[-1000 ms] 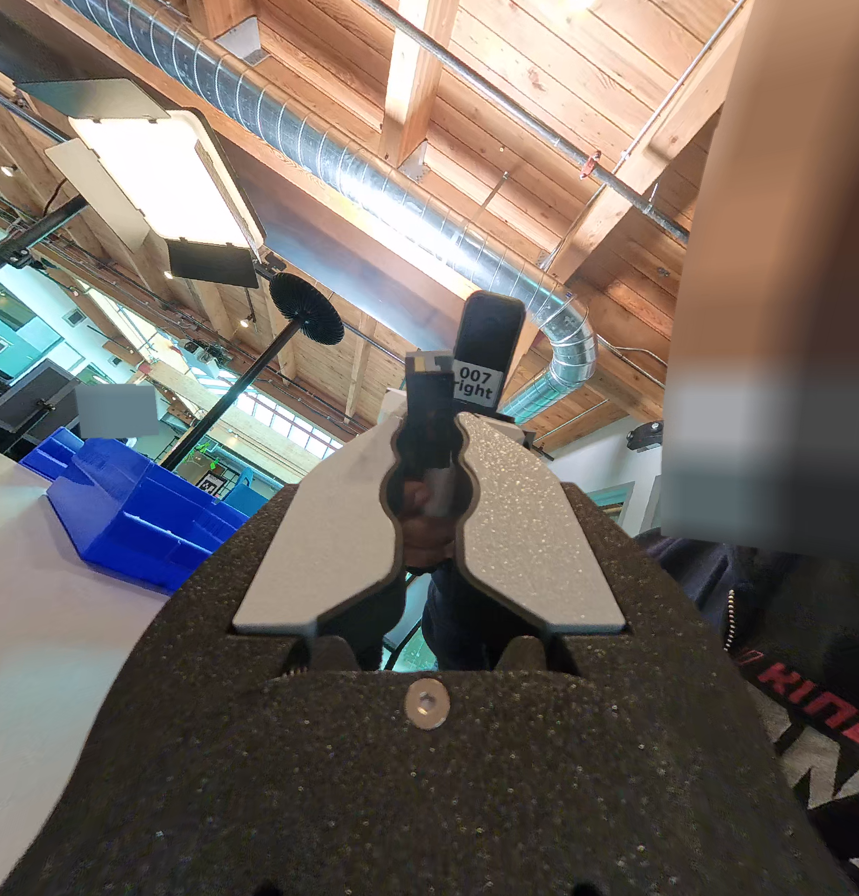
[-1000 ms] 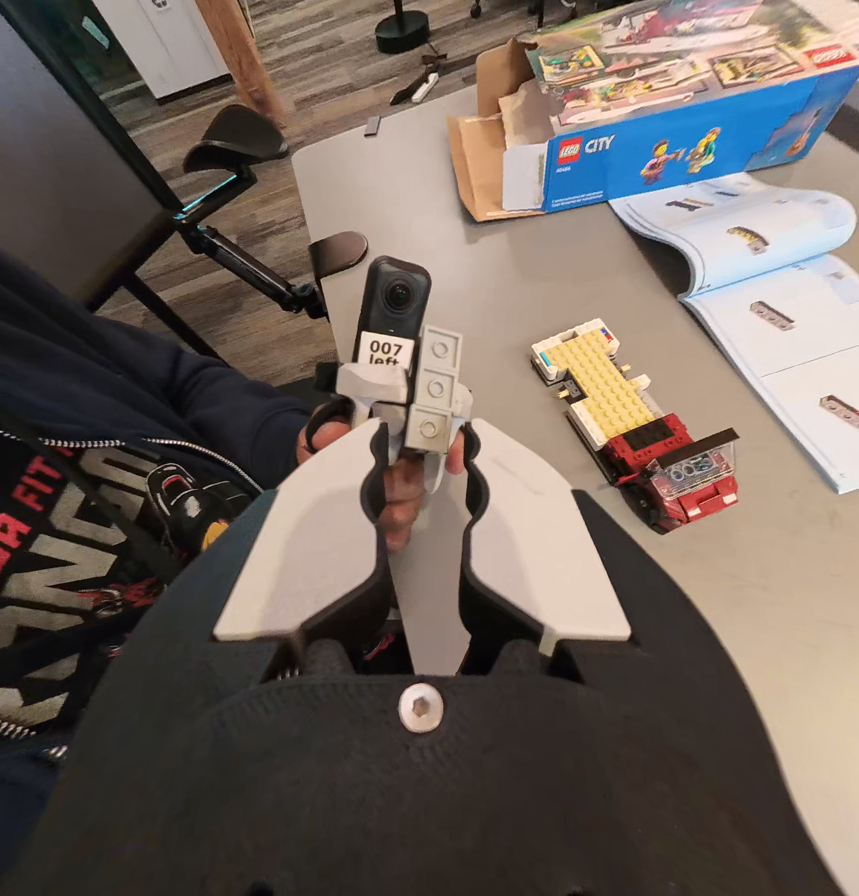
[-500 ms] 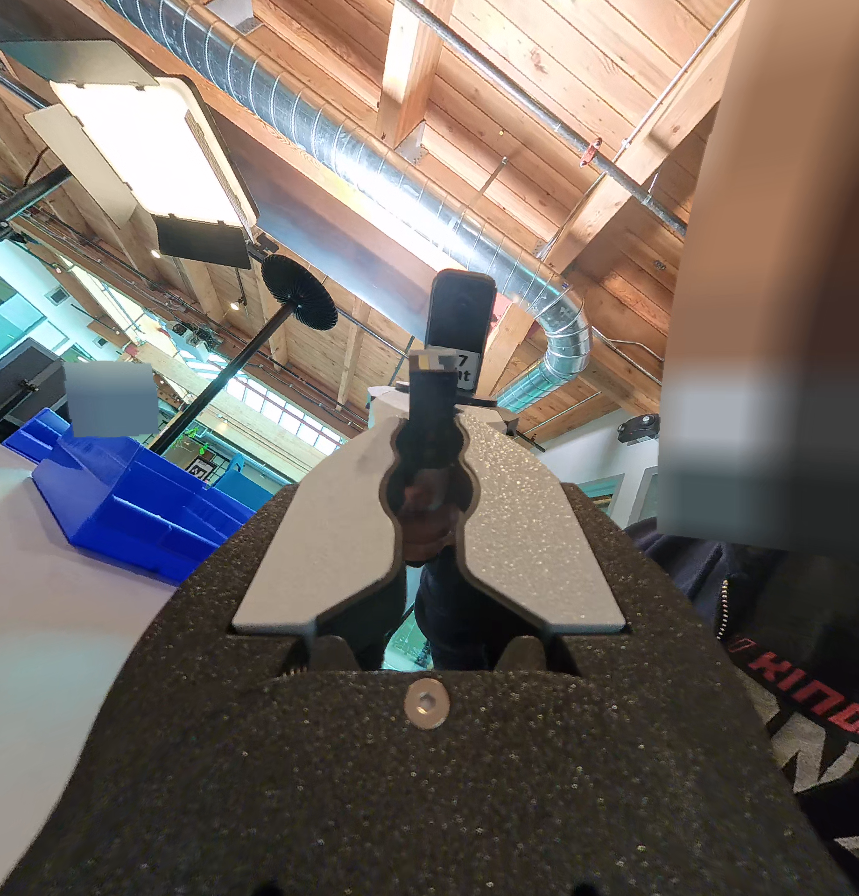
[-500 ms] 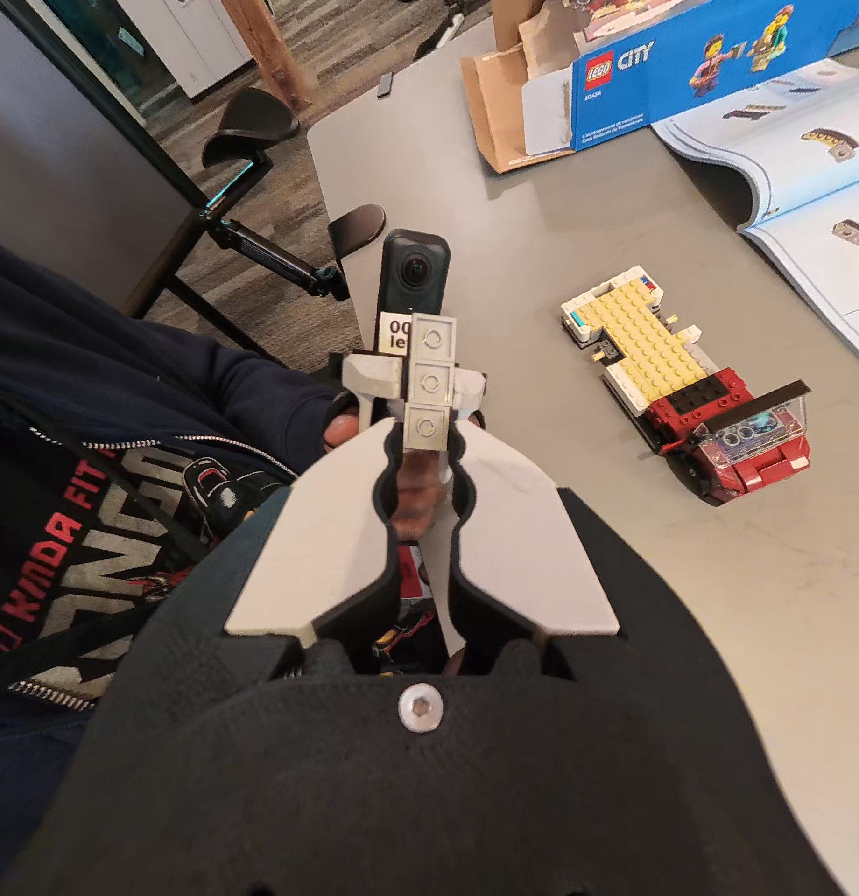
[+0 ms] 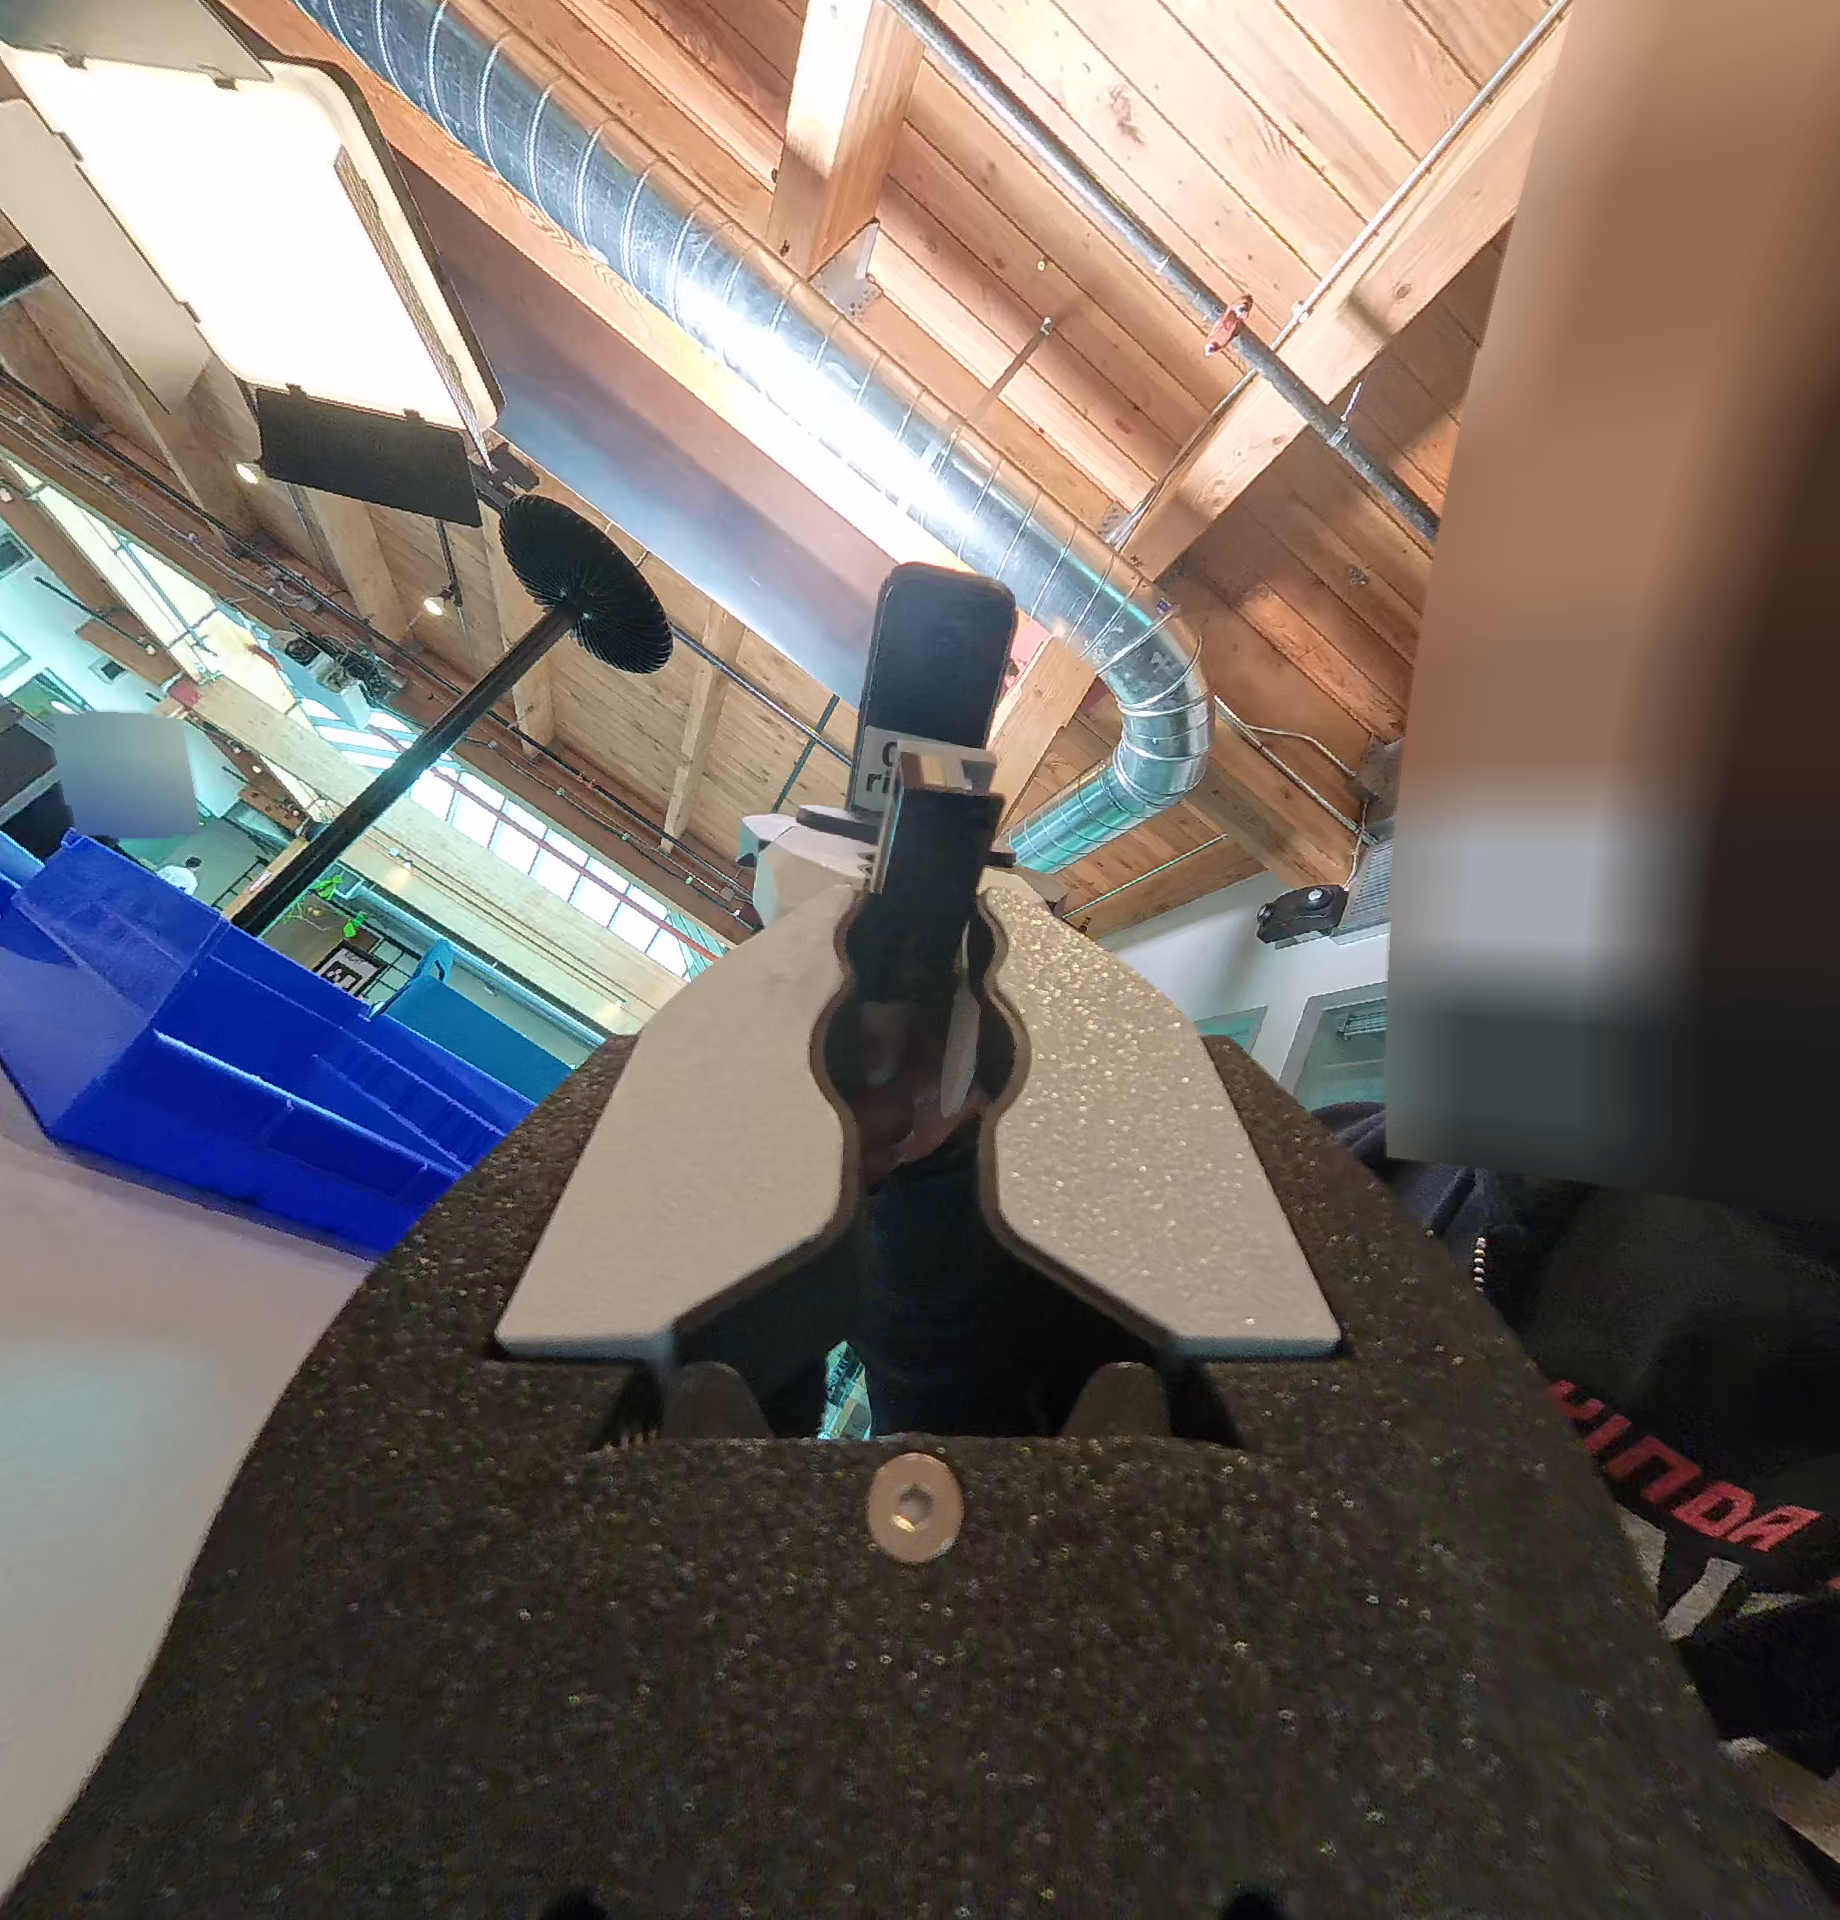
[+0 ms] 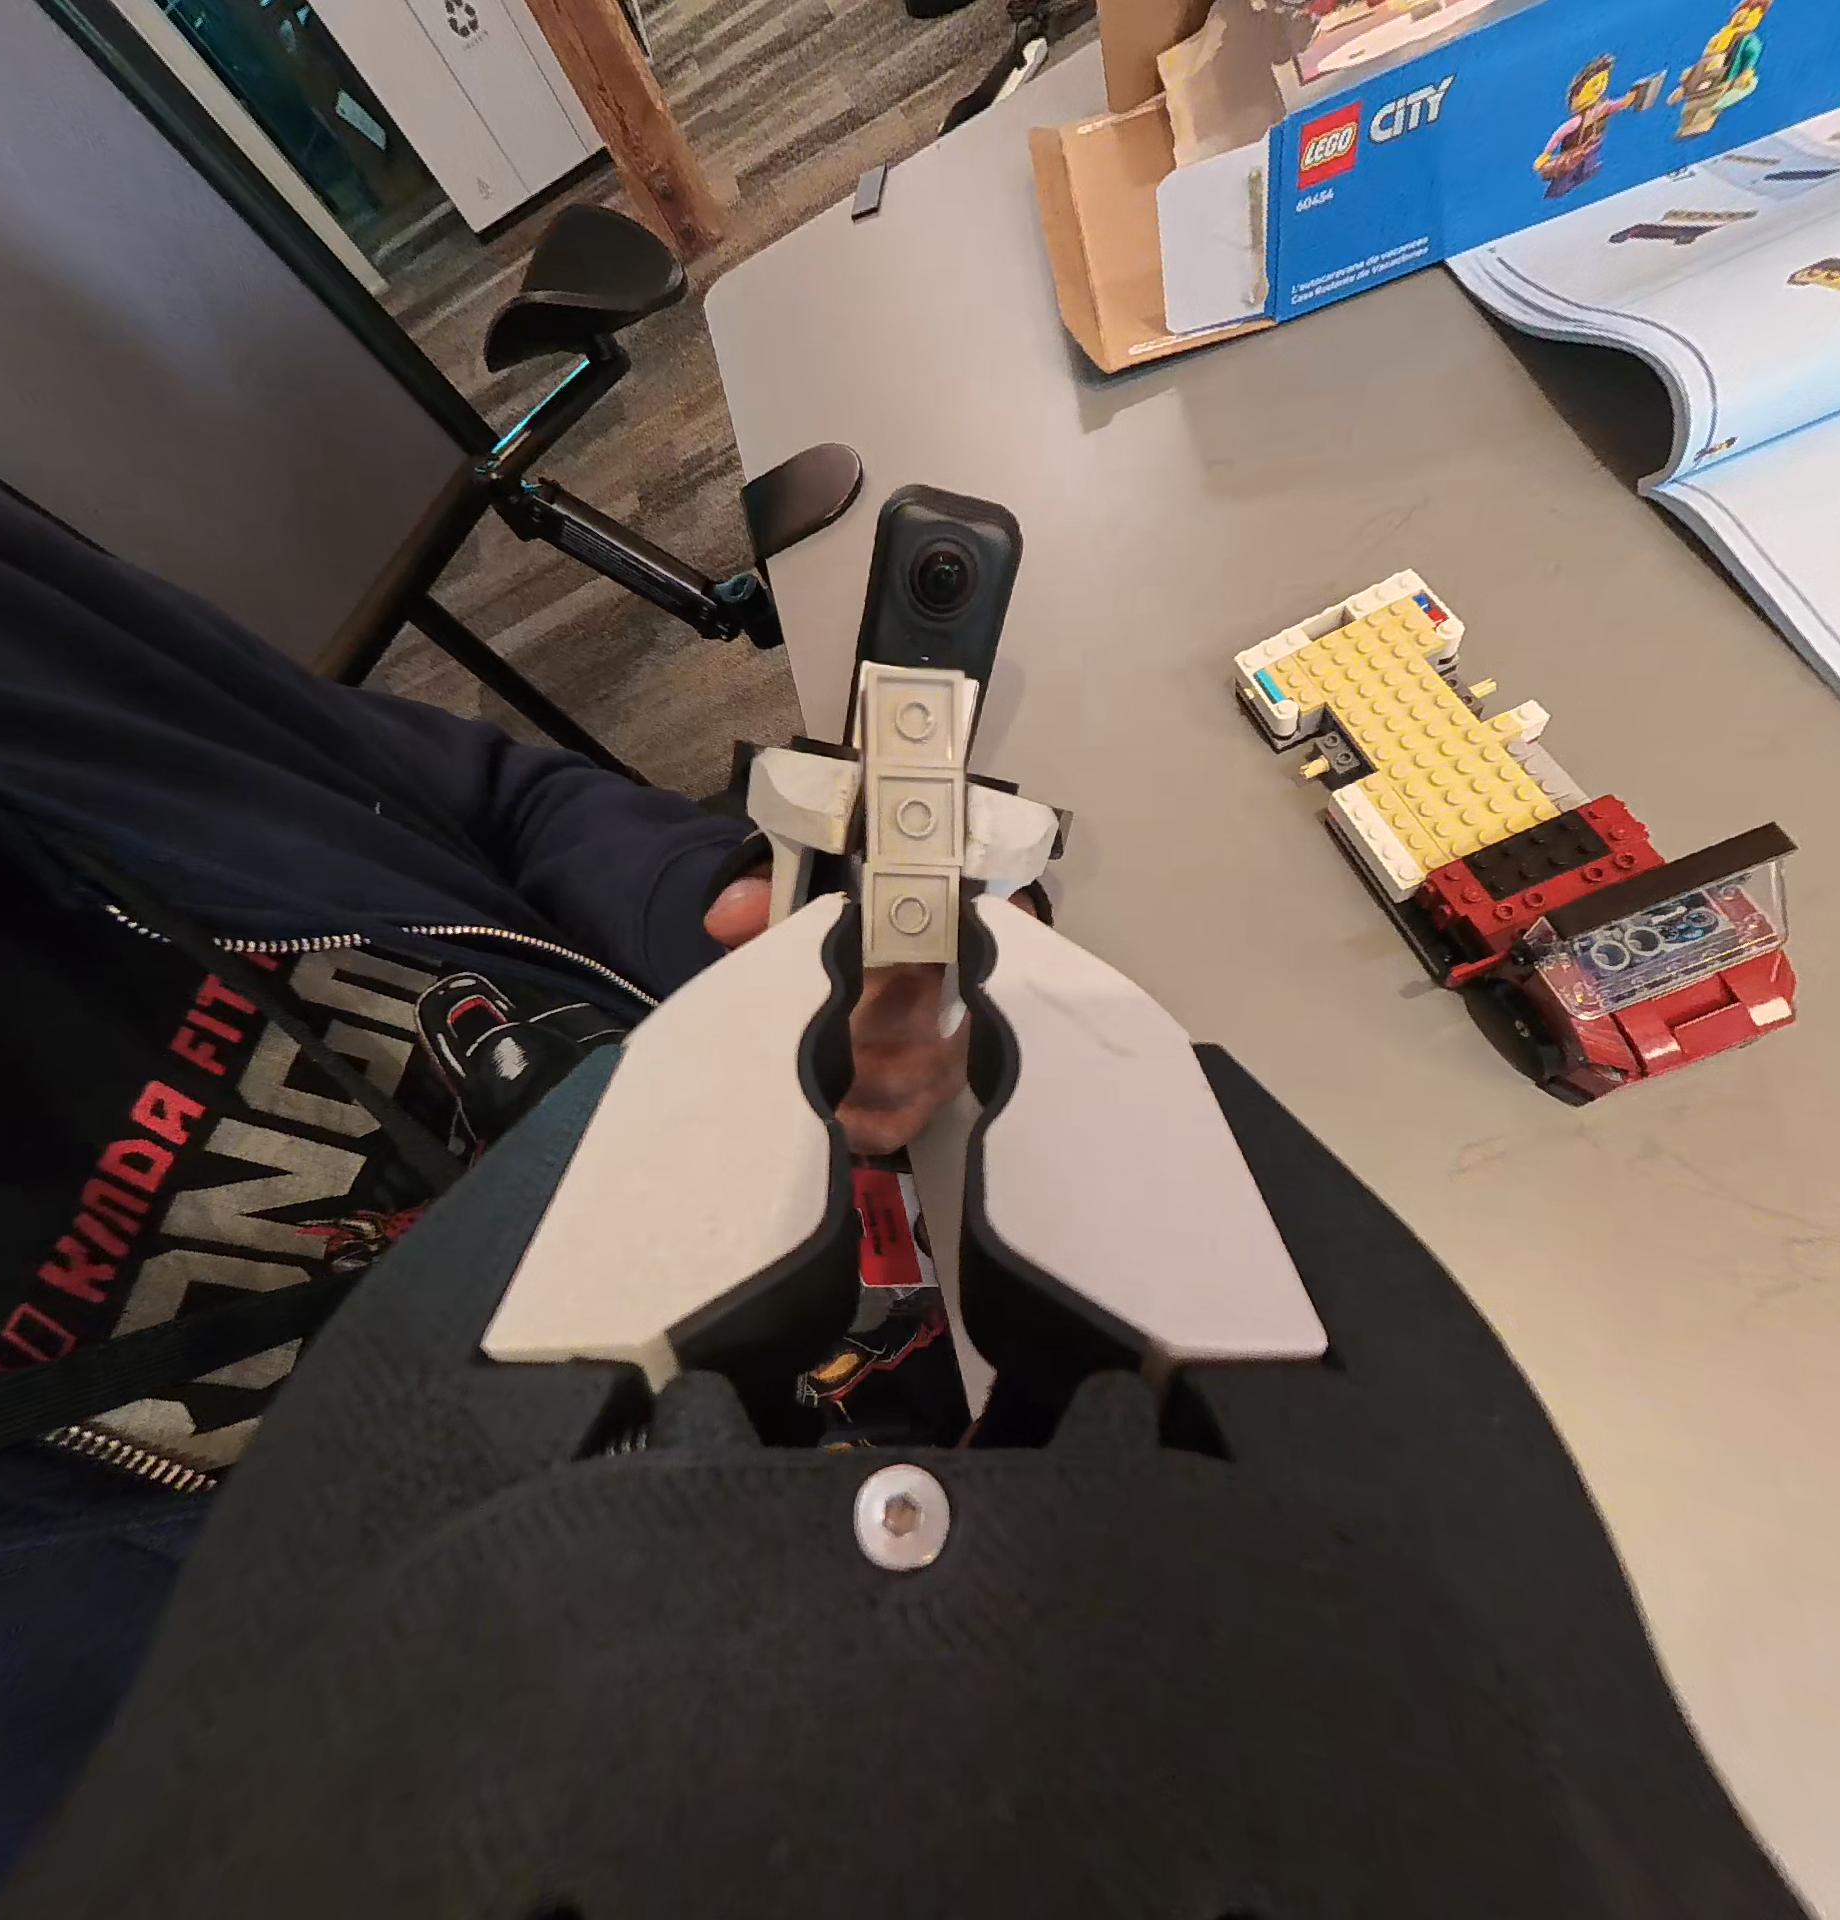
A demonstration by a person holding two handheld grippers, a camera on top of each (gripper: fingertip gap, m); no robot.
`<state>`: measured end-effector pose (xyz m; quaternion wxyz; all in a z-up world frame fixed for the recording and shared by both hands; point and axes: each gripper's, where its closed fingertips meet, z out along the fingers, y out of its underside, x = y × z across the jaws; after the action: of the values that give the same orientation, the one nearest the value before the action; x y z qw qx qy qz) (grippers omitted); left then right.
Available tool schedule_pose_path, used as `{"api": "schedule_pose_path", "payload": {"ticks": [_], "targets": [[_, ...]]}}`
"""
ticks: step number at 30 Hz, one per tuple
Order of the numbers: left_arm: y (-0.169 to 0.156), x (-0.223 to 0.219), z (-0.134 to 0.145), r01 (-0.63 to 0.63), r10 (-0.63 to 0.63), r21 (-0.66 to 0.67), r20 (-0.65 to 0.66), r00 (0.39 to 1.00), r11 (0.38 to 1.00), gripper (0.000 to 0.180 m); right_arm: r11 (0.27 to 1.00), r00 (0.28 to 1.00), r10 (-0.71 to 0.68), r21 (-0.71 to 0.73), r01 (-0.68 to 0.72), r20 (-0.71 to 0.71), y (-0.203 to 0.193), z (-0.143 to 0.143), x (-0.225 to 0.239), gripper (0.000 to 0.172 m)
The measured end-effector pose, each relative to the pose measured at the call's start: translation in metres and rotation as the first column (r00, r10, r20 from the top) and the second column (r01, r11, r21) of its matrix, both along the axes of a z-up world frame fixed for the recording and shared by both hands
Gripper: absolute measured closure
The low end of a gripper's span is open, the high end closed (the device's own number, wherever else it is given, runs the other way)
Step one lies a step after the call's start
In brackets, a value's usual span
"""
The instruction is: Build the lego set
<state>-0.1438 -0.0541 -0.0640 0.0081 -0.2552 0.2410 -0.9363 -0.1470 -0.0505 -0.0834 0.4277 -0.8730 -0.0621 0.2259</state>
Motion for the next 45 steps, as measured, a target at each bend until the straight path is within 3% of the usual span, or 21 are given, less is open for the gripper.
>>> {"api": "schedule_pose_path", "payload": {"ticks": [13, 27, 33, 38, 45], "targets": [[-0.001, -0.004, 0.002, 0.12, -0.119, -0.032, 0.024, 0.993, 0.992, 0.163, 0.999, 1.0, 0.006, 0.039, -0.006, -0.002, -0.001, 0.004, -0.004, 0.154], [0.002, 0.006, 0.0, -0.139, 0.146, 0.14, -0.041, 0.988, 0.98, 0.156, 0.991, 0.995, -0.103, 0.086, 0.101, 0.018, 0.006, 0.0, 0.008, 0.154], [0.009, 0.008, 0.0, -0.116, 0.12, 0.072, -0.06, 0.991, 0.991, 0.153, 0.987, 0.993, -0.117, 0.112, 0.118, -0.017, 0.007, 0.004, 0.01, 0.154], [0.01, 0.006, 0.0, -0.084, 0.084, 0.007, -0.048, 0.995, 0.996, 0.164, 0.987, 0.993, -0.112, 0.112, 0.116, -0.041, 0.008, 0.002, 0.007, 0.154], [0.009, 0.004, 0.0, -0.078, 0.078, 0.006, -0.028, 0.997, 0.997, 0.164, 0.988, 0.993, -0.1, 0.115, 0.107, -0.069, 0.008, 0.003, 0.004, 0.154]]}}
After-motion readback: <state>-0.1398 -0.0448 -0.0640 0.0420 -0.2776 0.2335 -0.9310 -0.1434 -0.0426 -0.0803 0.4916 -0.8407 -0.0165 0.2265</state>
